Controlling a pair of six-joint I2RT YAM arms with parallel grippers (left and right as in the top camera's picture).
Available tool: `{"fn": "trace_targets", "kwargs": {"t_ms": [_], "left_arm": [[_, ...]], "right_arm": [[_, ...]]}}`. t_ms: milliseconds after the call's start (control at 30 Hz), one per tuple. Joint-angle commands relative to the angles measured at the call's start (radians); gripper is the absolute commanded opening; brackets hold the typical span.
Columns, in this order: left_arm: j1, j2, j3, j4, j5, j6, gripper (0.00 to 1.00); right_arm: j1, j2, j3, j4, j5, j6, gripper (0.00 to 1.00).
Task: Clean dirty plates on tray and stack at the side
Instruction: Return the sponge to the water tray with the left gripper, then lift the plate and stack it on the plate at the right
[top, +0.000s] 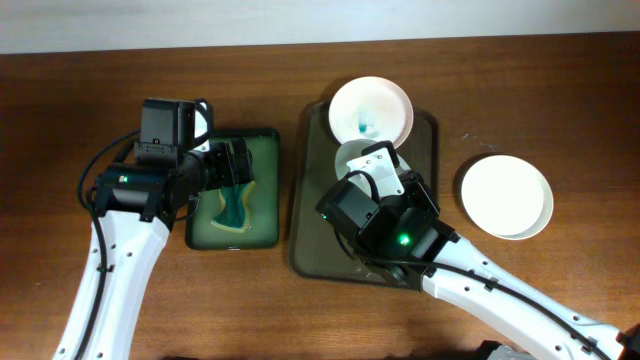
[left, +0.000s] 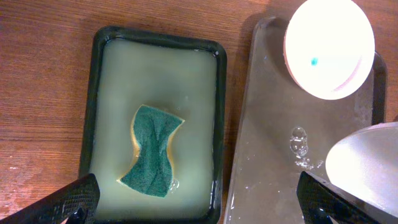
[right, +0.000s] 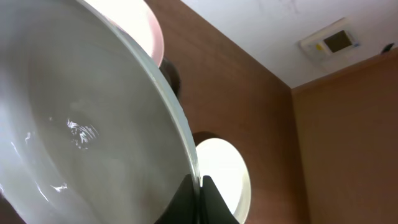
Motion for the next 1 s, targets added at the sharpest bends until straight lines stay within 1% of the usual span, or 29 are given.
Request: {"fn": "trace_targets", "kwargs": {"t_ms": [0, 967], "left_arm": [[0.002, 0.000, 0.016, 0.002, 0.011, 0.005, 0.99], [0.002, 0.000, 0.016, 0.002, 0.011, 0.005, 0.99]], "right_arm": [[0.006, -0.016, 0.005, -0.005, 0.073, 0.017, 0.04], [0.004, -0.016, 0.005, -0.027, 0.072, 0.017, 0.04]]}}
